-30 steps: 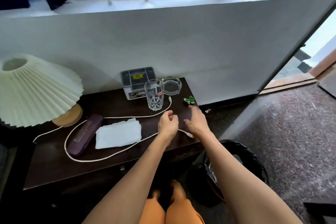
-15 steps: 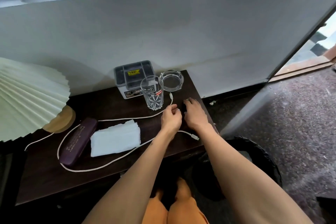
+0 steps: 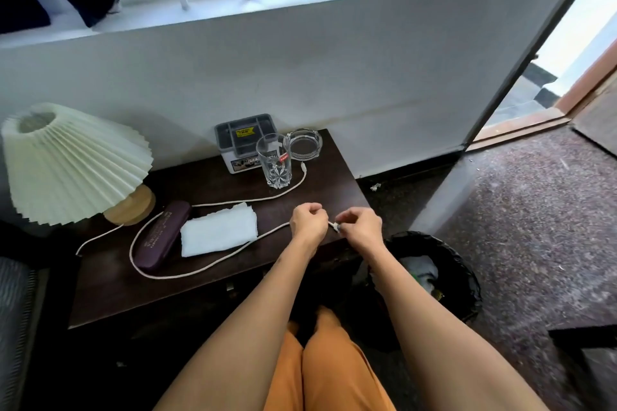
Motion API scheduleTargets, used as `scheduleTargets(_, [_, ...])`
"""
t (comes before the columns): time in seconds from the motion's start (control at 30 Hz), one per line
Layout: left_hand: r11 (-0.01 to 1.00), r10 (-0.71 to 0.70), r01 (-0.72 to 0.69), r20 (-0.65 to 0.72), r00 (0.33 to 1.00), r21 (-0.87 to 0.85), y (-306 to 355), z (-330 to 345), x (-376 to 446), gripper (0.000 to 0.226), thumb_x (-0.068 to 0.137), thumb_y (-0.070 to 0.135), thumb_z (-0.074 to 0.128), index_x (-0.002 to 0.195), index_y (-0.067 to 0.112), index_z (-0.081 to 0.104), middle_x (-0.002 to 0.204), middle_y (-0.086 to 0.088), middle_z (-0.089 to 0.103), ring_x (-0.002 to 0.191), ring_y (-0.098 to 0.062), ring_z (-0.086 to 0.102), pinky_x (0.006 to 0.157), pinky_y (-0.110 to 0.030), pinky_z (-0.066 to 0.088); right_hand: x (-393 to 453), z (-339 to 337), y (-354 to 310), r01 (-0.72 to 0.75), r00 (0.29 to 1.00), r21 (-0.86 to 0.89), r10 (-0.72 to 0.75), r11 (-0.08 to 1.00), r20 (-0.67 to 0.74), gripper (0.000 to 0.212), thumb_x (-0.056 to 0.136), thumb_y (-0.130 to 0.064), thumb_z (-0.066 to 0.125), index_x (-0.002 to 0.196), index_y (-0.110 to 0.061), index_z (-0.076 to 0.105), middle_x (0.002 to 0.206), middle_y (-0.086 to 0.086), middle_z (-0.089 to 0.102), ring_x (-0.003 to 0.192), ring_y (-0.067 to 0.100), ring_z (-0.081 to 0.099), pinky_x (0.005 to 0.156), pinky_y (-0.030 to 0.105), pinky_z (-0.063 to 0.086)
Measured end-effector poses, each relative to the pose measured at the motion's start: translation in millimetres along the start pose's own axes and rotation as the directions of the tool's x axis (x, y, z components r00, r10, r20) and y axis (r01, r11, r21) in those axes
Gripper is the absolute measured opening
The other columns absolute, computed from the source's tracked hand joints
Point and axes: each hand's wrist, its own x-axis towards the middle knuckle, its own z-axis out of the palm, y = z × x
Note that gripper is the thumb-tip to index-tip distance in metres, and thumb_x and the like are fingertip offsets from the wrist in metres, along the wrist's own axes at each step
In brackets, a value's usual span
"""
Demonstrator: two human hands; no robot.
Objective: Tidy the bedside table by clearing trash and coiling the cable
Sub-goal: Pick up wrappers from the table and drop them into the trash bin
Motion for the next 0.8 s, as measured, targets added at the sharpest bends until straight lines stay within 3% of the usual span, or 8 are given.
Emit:
scheduleTargets(0.13, [0.999, -0.011, 0.009, 0.038, 0.999, 0.048, -4, 13, -29, 0.021, 0.084, 0.013, 0.055, 0.093, 0.013, 0.073, 0.104, -0.01, 0.072, 0.1, -0.026, 0.066, 0.084, -0.027, 0.05, -25, -13, 14, -0.148, 0.987, 0.448, 0.102, 0.882, 0.125, 0.028, 0.074, 0.009, 0.07, 0.101, -0.001, 0.067, 0.084, 0.011, 0.068, 0.075, 0.018, 0.065, 0.077, 0.031, 0.058])
scheduleTargets(0.27, [0.999, -0.042, 0.041, 0.051, 0.998, 0.02, -6, 32, -53, 0.016, 0.081, 0.008, 0.059, 0.087, 0.012, 0.073, 0.1, -0.012, 0.072, 0.095, -0.025, 0.068, 0.086, -0.033, 0.057, -44, -32, 31, -0.183, 0.982, 0.595, 0.119, 0.782, 0.146, 0.021, 0.079, 0.005, 0.069, 0.1, 0.005, 0.067, 0.075, 0.007, 0.065, 0.069, 0.019, 0.063, 0.062, 0.021, 0.057])
scheduleTargets(0.37, [0.997, -0.072, 0.073, 0.089, 0.993, -0.01, -9, 52, -63, 0.019, 0.077, 0.0, 0.061, 0.071, 0.017, 0.069, 0.095, -0.015, 0.073, 0.09, -0.027, 0.071, 0.082, -0.038, 0.059, -51, -48, 49, -0.167, 0.986, 0.582, 0.15, 0.796, 0.078, 0.013, 0.078, -0.002, 0.073, 0.091, -0.001, 0.071, 0.071, 0.005, 0.065, 0.061, 0.013, 0.06, 0.052, 0.014, 0.054])
scheduleTargets(0.47, [0.996, -0.089, 0.092, 0.109, 0.99, -0.019, -16, 77, -70, 0.023, 0.074, -0.001, 0.061, 0.062, 0.018, 0.067, 0.091, -0.016, 0.074, 0.086, -0.029, 0.071, 0.081, -0.04, 0.059, -52, -64, 69, -0.183, 0.98, 0.582, 0.191, 0.793, 0.048, 0.009, 0.078, 0.002, 0.071, 0.079, -0.006, 0.069, 0.067, 0.006, 0.064, 0.059, 0.014, 0.061, 0.054, 0.015, 0.055])
scheduleTargets(0.6, [0.99, -0.138, 0.14, 0.156, 0.978, 0.001, -28, 113, -81, 0.019, 0.076, 0.002, 0.058, 0.066, 0.014, 0.07, 0.088, -0.018, 0.073, 0.081, -0.031, 0.071, 0.081, -0.041, 0.059, -49, -79, 103, -0.197, 0.971, 0.512, 0.238, 0.836, -0.014, 0.012, 0.078, 0.007, 0.066, 0.078, -0.004, 0.071, 0.065, 0.006, 0.064, 0.056, 0.013, 0.062, 0.054, 0.014, 0.055])
scheduleTargets(0.73, [0.986, -0.168, 0.166, 0.261, 0.951, 0.027, -44, 139, -88, 0.02, 0.082, -0.002, 0.052, 0.074, 0.006, 0.069, 0.073, -0.015, 0.067, 0.071, -0.026, 0.065, 0.079, -0.038, 0.059, -44, -83, 135, -0.214, 0.953, 0.292, 0.264, 0.932, -0.146, 0.012, 0.078, 0.0, 0.066, 0.081, -0.007, 0.075, 0.08, 0.011, 0.073, 0.077, 0.02, 0.068, 0.077, 0.028, 0.057])
scheduleTargets(0.8, [0.981, -0.193, 0.194, 0.293, 0.936, 0.026, -51, 146, -89, 0.024, 0.087, -0.003, 0.047, 0.073, 0.007, 0.063, 0.067, -0.008, 0.06, 0.061, -0.022, 0.059, 0.063, -0.031, 0.054, -43, -83, 146, -0.231, 0.937, 0.183, 0.27, 0.955, -0.223, 0.015, 0.08, -0.002, 0.063, 0.086, -0.006, 0.076, 0.088, 0.013, 0.075, 0.087, 0.023, 0.068, 0.081, 0.028, 0.05])
